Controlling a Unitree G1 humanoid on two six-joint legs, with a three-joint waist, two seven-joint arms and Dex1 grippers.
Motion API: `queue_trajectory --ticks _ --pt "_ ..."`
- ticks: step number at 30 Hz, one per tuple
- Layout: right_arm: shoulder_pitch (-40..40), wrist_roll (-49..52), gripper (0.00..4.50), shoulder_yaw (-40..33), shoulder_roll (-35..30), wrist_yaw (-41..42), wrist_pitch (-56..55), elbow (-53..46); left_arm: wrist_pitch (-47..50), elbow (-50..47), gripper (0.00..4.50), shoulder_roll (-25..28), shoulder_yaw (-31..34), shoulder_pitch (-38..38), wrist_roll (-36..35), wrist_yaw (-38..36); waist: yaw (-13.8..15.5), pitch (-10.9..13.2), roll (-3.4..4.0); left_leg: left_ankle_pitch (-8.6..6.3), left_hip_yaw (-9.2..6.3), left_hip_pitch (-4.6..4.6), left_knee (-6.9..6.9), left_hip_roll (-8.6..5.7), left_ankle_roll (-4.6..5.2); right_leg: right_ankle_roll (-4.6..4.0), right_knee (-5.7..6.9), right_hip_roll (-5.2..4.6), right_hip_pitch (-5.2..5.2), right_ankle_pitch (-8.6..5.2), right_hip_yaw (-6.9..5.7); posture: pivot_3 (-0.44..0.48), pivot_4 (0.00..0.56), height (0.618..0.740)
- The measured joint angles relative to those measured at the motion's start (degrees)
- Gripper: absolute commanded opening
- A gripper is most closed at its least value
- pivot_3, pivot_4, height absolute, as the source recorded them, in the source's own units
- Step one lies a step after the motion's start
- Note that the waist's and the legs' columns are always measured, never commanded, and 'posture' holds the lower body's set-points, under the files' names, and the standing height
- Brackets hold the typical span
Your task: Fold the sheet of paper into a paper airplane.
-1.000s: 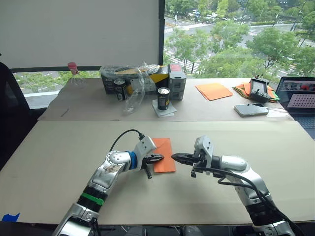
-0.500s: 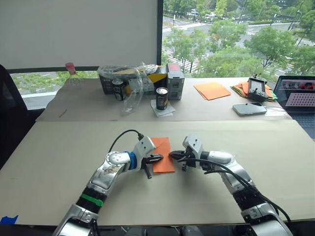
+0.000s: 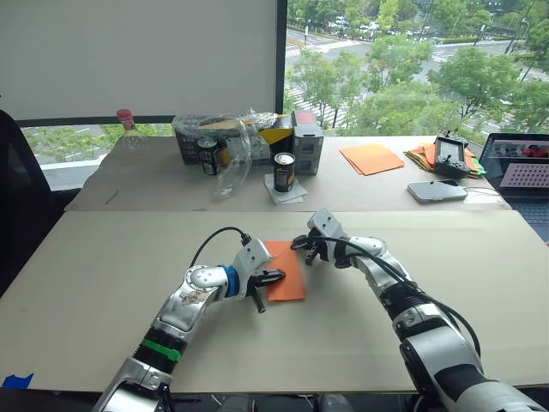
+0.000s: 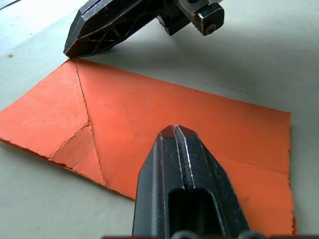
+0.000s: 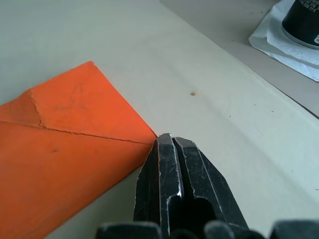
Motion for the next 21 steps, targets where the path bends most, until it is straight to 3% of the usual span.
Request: queue_trajectory --ticks 5,14,18,21 --pt "0.6 -1.0 0.02 -0.2 -0.4 0.6 -0.8 -1.7 0.1 -0.2 0.0 0.0 -0.1 0.0 0.0 -0.2 0.0 0.0 0.0 0.0 0.0 -0.06 0.0 -0.01 0.0 0.0 0.01 0.0 -0.06 0.0 0.0 0.0 0.15 0.67" --pt "12.5 5.9 0.02 0.3 -12.5 15.3 16.4 -43.1 3.7 -1.8 0.0 0.5 0.2 -0.5 -1.6 -1.5 0.3 0.0 0.03 0.0 -0.02 -0.37 0.02 -0.01 0.0 0.01 -0.02 -0.01 -0.31 0.0 -0.04 0.0 0.15 0.67" --pt "16.9 5.8 0.02 3.5 -14.6 17.0 23.0 -51.1 5.5 -2.9 0.0 1.1 1.2 -1.4 -3.7 -3.4 0.1 0.1 0.02 0.0 -0.01 -0.39 0.03 0.0 0.0 0.01 -0.02 -0.01 -0.34 -0.01 -0.01 0.0 0.15 0.67" --pt "18.1 5.8 0.02 4.6 -15.1 17.1 26.5 -55.0 6.2 -7.0 0.0 4.9 3.0 -1.4 -7.5 -8.2 -0.1 0.1 0.03 0.0 0.0 -0.4 0.0 0.03 -0.01 0.0 -0.01 -0.01 -0.39 -0.01 0.0 0.0 0.15 0.67"
